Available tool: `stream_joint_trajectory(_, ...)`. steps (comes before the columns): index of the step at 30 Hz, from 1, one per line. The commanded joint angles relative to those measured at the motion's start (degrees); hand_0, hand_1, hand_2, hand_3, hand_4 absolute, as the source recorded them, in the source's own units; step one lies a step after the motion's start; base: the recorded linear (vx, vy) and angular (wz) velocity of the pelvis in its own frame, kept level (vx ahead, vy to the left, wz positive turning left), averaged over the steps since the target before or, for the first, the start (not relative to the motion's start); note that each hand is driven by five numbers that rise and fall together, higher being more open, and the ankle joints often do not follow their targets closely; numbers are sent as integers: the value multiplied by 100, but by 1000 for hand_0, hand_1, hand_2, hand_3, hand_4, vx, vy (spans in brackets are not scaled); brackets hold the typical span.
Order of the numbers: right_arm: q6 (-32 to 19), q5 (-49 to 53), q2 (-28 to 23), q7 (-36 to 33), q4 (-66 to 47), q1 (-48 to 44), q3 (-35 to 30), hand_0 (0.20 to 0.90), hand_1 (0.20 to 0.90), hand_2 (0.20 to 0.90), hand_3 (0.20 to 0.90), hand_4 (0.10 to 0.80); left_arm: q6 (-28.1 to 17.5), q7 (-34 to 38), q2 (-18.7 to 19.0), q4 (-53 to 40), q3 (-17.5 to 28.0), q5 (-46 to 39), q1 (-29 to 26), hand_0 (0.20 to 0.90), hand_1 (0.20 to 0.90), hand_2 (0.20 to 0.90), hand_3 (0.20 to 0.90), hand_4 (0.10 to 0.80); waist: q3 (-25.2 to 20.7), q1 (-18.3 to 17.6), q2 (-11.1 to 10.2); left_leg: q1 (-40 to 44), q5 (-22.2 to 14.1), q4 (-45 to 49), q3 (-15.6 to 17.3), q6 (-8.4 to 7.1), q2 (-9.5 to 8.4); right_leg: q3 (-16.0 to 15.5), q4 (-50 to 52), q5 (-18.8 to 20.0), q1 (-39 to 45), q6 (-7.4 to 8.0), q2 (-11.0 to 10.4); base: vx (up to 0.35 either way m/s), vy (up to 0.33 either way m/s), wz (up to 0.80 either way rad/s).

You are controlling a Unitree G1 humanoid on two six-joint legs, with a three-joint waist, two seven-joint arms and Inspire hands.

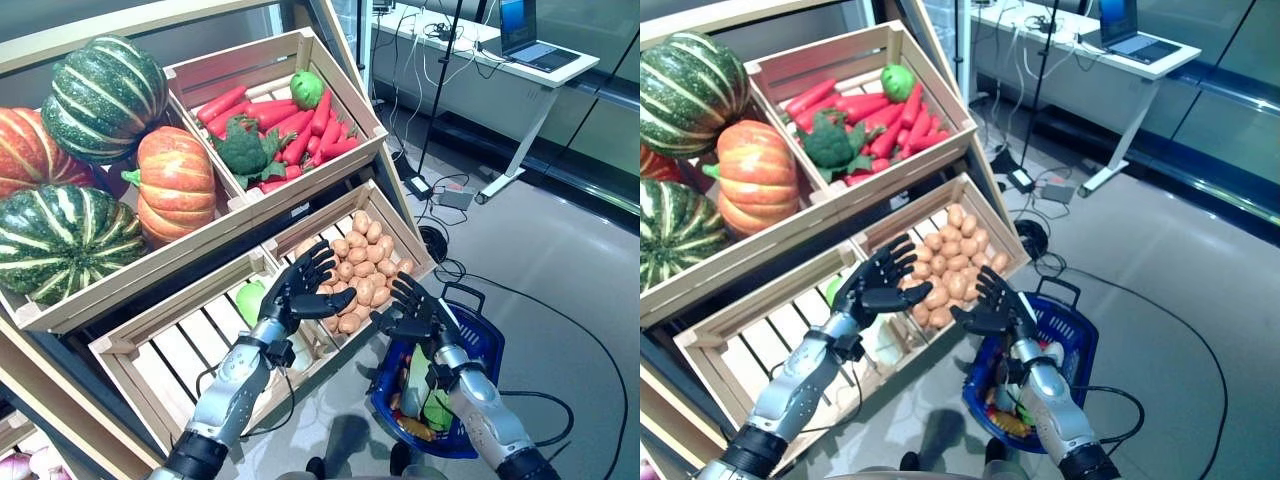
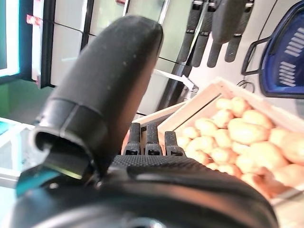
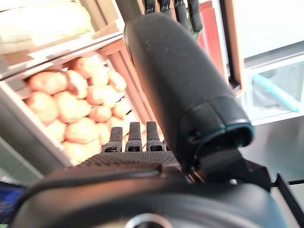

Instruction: Put vegetables into the basket

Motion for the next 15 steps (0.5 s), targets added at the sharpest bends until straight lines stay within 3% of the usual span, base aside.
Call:
stream_joint_trajectory(1,-373,-316,-46,-18,-716,-541,53,900,900,900,900,800,-206,-89,51,-299,-133,-38,-826,900,900,900,900,800,-375,-37,-195,-154,-327,79,-31,-151,-47,-71,80,-300,343,254,-303,33,13,-3)
stream_joint_trajectory(8,59,-474,-275,827,-22,-351,457,900,900,900,900,800,235,-914,99,462,-528,-108,-650,900,900,900,900,800,-436,-74,-215,-187,-321,100,66,-146,-28,-72,136,-330,266,263,-289,2,5,-5)
stream_joint_trajectory(15,477,-963,52,622,1906,-118,398,900,900,900,900,800,520,-1259,-120,2386,-843,637,-297,900,900,900,900,800,-492,-129,-205,-190,-342,98,186,-138,9,-49,143,-358,239,309,-278,3,-1,-1)
